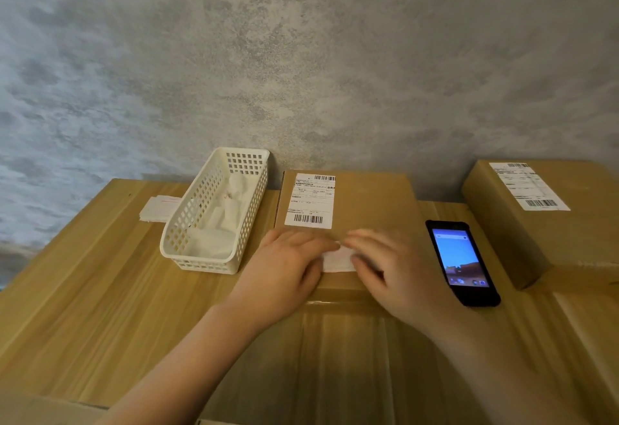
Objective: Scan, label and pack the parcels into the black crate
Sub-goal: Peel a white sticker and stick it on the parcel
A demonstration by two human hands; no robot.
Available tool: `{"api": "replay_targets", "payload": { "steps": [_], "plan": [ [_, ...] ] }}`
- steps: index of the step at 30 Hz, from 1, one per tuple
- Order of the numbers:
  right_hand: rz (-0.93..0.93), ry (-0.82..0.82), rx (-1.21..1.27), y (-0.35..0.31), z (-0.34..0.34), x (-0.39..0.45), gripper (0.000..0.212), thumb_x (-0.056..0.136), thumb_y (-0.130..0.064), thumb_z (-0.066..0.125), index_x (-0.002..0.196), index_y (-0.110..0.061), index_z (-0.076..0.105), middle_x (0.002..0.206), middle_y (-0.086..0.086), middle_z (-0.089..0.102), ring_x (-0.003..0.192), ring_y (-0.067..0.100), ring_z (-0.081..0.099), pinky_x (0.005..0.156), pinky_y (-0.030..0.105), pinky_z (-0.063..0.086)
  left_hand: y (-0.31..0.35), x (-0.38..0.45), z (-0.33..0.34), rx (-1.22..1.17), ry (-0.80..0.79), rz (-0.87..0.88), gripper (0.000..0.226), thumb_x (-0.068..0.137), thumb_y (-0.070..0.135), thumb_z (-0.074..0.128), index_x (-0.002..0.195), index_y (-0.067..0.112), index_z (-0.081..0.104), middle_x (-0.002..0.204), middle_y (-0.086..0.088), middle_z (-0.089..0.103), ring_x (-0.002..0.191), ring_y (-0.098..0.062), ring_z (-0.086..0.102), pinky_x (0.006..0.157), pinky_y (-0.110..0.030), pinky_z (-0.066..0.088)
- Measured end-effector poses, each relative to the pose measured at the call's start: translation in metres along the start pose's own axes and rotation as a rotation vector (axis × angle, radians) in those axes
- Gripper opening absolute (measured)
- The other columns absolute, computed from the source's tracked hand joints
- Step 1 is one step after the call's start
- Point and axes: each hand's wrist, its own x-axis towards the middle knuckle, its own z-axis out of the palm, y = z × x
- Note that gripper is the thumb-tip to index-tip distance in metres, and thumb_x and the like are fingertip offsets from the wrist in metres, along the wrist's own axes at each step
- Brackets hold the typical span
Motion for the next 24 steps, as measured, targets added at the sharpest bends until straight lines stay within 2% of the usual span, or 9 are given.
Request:
{"api": "replay_targets", "payload": {
  "steps": [2,4,9,12,14,16,18,21,24],
  "plan": [
    [-0.050,-0.088,-0.057,0.002,0.004,-0.010,0.038,0.100,-0.040,0.042,0.131,-0.028,0.061,0.136,-0.010,0.059,0.127,0.007,0.050,0.110,0.035,0.037,-0.006,-0.007,0.002,-0.021,-0.017,0.068,0.032,0.095,0.031,0.050,0.123,0.030,0.065,0.128,0.017,0.063,0.121,-0.003,0.054,0.105,-0.036,0.038],
    [-0.059,-0.129,-0.113,0.007,0.004,-0.020,0.045,0.102,-0.045,0.033,0.137,-0.029,0.055,0.143,-0.011,0.051,0.135,0.006,0.043,0.116,0.035,0.029,-0.011,-0.015,0.003,0.001,-0.046,0.103,0.036,0.099,0.035,0.045,0.130,0.028,0.062,0.136,0.014,0.059,0.129,-0.002,0.049,0.112,-0.034,0.034],
    [0.015,-0.103,-0.193,0.023,-0.004,-0.042,0.048,0.103,-0.049,0.026,0.144,-0.030,0.045,0.148,-0.013,0.043,0.140,0.008,0.035,0.114,0.037,0.030,-0.014,-0.034,0.008,0.050,-0.078,0.031,0.050,0.102,0.044,0.032,0.147,0.026,0.042,0.154,0.010,0.038,0.143,-0.006,0.031,0.118,-0.032,0.022],
    [0.041,-0.088,-0.179,0.026,-0.003,-0.050,0.047,0.103,-0.049,0.028,0.144,-0.032,0.041,0.149,-0.018,0.039,0.142,0.004,0.030,0.114,0.035,0.027,-0.016,-0.039,0.009,0.050,-0.067,0.004,0.052,0.102,0.048,0.030,0.148,0.027,0.041,0.155,0.012,0.035,0.145,-0.004,0.026,0.118,-0.033,0.022],
    [0.104,-0.052,-0.068,0.025,-0.003,-0.049,0.046,0.100,-0.053,0.031,0.140,-0.037,0.047,0.147,-0.023,0.040,0.141,0.000,0.029,0.113,0.033,0.027,-0.016,-0.037,0.008,0.009,-0.049,-0.016,0.051,0.101,0.050,0.030,0.145,0.031,0.045,0.153,0.015,0.038,0.145,-0.004,0.027,0.118,-0.034,0.022],
    [0.257,0.032,0.100,0.023,-0.006,-0.044,0.045,0.097,-0.058,0.036,0.135,-0.040,0.052,0.146,-0.025,0.040,0.138,-0.002,0.031,0.111,0.031,0.031,-0.017,-0.034,0.005,-0.100,-0.019,-0.091,0.050,0.098,0.054,0.030,0.142,0.036,0.049,0.151,0.019,0.039,0.145,-0.003,0.025,0.119,-0.036,0.022],
    [0.400,0.113,0.182,0.025,-0.013,-0.039,0.050,0.093,-0.059,0.043,0.138,-0.038,0.048,0.150,-0.018,0.037,0.137,0.001,0.029,0.106,0.028,0.034,-0.019,-0.031,0.002,-0.230,0.021,-0.192,0.052,0.095,0.058,0.033,0.141,0.039,0.048,0.154,0.018,0.034,0.144,-0.002,0.023,0.119,-0.037,0.024],
    [0.546,0.058,0.249,0.028,-0.022,-0.040,0.066,0.082,-0.061,0.050,0.144,-0.045,0.033,0.157,-0.012,0.028,0.143,0.010,0.026,0.105,0.031,0.036,-0.017,-0.029,0.000,-0.369,-0.010,-0.375,0.053,0.092,0.066,0.038,0.142,0.049,0.039,0.159,0.018,0.017,0.142,0.002,0.016,0.118,-0.035,0.024],
    [0.591,-0.023,0.307,0.027,-0.017,-0.049,0.067,0.079,-0.066,0.048,0.142,-0.051,0.028,0.158,-0.014,0.025,0.145,0.012,0.025,0.108,0.039,0.038,-0.009,-0.033,0.003,-0.459,-0.076,-0.473,0.055,0.090,0.060,0.047,0.143,0.053,0.033,0.162,0.016,0.005,0.145,0.001,0.008,0.116,-0.028,0.017]
  ]
}}
